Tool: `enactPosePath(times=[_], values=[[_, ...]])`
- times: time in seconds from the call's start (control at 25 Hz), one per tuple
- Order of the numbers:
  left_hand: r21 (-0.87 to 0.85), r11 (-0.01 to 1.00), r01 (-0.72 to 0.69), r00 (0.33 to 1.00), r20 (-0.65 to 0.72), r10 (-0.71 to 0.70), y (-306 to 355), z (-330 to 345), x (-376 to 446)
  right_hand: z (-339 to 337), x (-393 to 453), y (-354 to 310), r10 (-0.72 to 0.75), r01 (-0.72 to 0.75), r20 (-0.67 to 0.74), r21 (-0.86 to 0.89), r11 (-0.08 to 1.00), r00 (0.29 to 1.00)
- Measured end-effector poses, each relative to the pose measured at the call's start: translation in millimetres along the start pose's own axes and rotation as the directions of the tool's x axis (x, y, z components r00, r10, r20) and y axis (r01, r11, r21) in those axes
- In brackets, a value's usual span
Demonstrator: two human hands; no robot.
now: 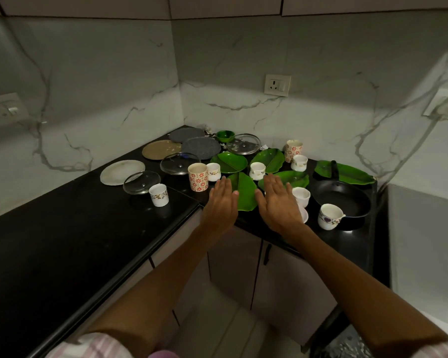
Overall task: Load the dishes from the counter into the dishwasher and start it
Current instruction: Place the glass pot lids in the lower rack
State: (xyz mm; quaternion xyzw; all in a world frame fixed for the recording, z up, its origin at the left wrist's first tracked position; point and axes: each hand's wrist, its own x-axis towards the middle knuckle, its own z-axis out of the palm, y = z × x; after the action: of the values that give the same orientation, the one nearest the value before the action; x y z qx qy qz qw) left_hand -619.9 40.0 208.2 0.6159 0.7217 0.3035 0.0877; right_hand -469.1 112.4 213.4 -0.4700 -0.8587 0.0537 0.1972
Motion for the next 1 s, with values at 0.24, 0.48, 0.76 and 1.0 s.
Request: enactPosePath(times=[0.24, 0.48, 0.76, 1.0], values=[[-0.023, 0.996, 0.083, 0.995, -0.050, -0.084, -50.6, 0.0, 41.6, 35.1, 54.5, -20.8, -0.074, 0.074, 0.079, 0.004, 0.997, 0.994], [-0.009, 0.990, 0.139, 0.988, -0.063, -0.140, -126.7, -18.8, 93.9, 84.1, 127.6, -60.0, -0.123, 0.118, 0.118, 0.051, 0.992, 0.985], [0.068, 0.984, 0.163, 0.986, -0.042, -0.161, -215.7, -51.3, 148.7, 133.5, 198.5, -105.9, -0.165, 0.156, 0.211, 0.057, 0.986, 0.963], [0.034, 0.958, 0.285, 0.958, -0.032, -0.284, -251.5, -66.3, 173.5, 160.9, 239.1, -134.5, -0.205, 0.174, 0.249, 0.140, 0.975, 0.947]])
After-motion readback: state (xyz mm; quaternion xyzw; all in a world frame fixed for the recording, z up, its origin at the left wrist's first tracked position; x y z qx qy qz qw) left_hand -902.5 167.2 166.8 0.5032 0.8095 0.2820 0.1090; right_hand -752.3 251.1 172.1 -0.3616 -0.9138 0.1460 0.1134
